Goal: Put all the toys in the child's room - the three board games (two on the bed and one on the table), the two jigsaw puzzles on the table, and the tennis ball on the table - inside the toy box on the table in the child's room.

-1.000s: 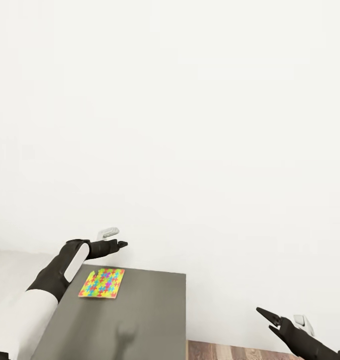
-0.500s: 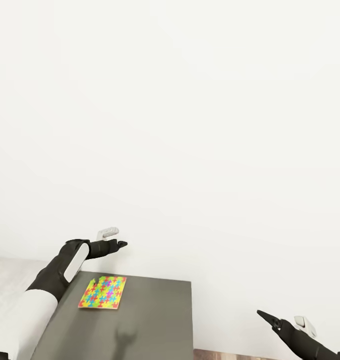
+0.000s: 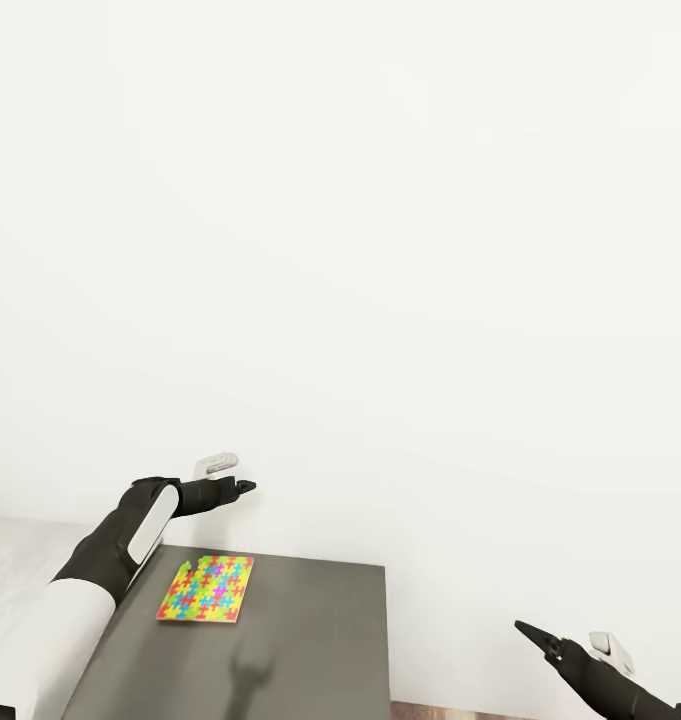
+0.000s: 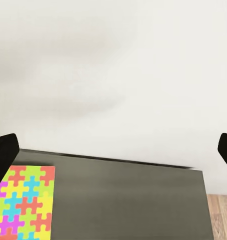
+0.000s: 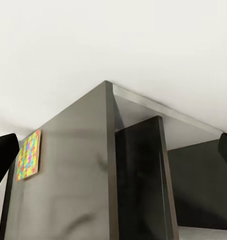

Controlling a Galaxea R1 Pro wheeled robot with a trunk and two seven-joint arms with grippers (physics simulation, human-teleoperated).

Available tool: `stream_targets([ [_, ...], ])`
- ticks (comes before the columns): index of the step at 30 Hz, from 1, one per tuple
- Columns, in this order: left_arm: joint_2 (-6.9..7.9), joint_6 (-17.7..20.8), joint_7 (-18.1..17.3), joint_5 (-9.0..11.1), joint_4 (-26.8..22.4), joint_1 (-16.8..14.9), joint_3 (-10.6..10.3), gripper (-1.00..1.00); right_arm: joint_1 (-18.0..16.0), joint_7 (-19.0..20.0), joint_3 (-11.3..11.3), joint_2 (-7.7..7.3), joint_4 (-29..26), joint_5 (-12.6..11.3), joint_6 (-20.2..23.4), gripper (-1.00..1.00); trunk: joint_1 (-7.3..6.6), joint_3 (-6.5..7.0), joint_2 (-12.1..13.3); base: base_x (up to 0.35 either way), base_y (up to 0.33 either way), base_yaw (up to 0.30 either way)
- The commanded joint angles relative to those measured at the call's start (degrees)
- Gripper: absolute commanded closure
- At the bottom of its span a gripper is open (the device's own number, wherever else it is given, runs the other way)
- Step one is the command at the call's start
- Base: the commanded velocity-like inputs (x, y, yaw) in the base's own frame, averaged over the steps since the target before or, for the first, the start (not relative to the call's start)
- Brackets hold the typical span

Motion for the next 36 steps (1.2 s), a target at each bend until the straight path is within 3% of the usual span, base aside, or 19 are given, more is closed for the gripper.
stream_targets([
  [1, 0.05, 0.1, -0.2, -0.2, 0.0, 0.0, -0.1, -1.00, 0.0, 0.1, -0.1, 0.01, 0.0, -0.2, 0.4, -1.00, 0.02, -0.03, 0.0, 0.002, 0.001, 0.000],
  [15, 0.53, 0.4, -0.1, -0.6, 0.1, 0.0, 0.0, -1.00, 0.0, 0.1, -0.1, 0.05, 0.1, -0.1, 0.2, -1.00, 0.02, -0.03, 0.0, 0.000, 0.000, 0.000],
  [28, 4.39, 1.0, -0.1, -0.7, 0.6, -0.1, 0.5, -1.00, 0.0, -0.4, 0.0, 0.10, 1.0, 0.1, 0.0, -1.00, 0.02, -0.03, 0.0, 0.000, 0.000, 0.000],
  [36, 5.41, 3.6, 0.2, -1.5, 4.9, -0.3, 0.3, -1.00, 0.0, -0.5, 2.5, 0.10, 2.2, 0.6, -1.9, -1.00, 0.02, -0.03, 0.0, 0.000, 0.000, 0.000],
])
